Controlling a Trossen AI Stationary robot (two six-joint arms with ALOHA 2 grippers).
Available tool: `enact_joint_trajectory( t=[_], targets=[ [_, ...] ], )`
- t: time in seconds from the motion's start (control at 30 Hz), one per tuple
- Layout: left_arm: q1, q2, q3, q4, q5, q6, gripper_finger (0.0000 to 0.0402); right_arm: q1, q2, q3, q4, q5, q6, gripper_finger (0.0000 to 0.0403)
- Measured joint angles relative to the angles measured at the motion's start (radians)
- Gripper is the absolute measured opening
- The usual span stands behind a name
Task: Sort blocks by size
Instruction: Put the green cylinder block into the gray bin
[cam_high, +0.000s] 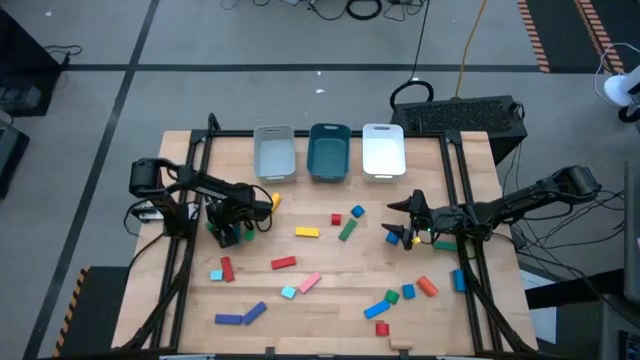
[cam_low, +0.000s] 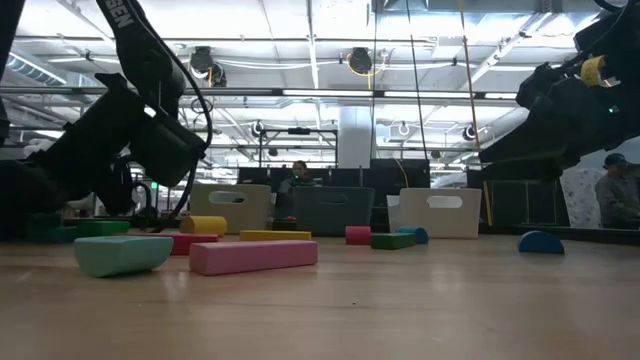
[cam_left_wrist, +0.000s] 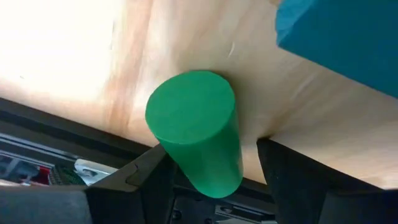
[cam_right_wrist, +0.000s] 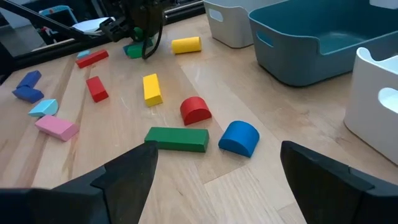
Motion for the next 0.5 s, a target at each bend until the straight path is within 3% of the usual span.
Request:
enact_joint_trajectory(
  t=[0.5],
  targets=[
    [0.005,0.001,0.013,-0.005,-0.006,-0.056,0.0229,0.000,0.000,0.000,-0.002,-0.019,-0.008,0.0327]
  ],
)
